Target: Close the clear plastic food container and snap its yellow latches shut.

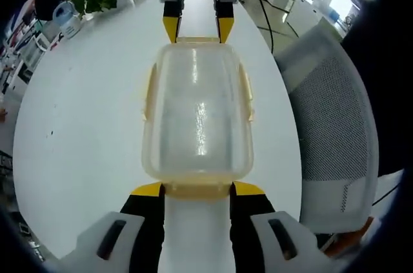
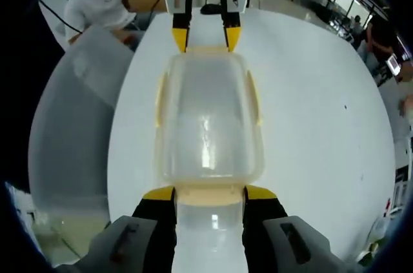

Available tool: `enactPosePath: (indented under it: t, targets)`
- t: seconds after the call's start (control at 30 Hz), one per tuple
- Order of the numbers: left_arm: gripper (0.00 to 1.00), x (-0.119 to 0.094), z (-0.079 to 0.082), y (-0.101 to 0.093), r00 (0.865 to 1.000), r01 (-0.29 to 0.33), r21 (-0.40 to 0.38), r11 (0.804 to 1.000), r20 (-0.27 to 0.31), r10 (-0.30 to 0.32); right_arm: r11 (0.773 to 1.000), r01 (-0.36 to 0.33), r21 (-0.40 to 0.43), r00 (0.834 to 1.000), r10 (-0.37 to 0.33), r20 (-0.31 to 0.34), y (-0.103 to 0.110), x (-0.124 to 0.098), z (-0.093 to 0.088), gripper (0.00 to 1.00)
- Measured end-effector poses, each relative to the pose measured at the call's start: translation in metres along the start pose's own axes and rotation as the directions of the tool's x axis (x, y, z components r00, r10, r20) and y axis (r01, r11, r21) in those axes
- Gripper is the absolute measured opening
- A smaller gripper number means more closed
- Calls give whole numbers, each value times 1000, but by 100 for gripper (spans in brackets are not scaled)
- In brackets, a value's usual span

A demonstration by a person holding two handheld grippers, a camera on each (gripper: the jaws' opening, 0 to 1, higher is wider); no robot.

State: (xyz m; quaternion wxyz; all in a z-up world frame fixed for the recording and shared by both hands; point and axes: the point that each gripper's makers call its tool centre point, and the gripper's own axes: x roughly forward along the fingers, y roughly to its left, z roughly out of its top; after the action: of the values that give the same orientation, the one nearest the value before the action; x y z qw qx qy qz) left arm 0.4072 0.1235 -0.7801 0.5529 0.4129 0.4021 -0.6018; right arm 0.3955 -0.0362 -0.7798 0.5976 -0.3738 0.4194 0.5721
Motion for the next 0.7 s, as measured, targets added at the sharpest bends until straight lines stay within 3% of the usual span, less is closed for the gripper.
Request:
enactPosePath:
  t: [0.7]
  targets:
    - [38, 11, 28, -4, 1000, 3, -17, 1000, 3, -3, 1000, -5, -2, 1000, 5, -8, 3, -8, -29, 38]
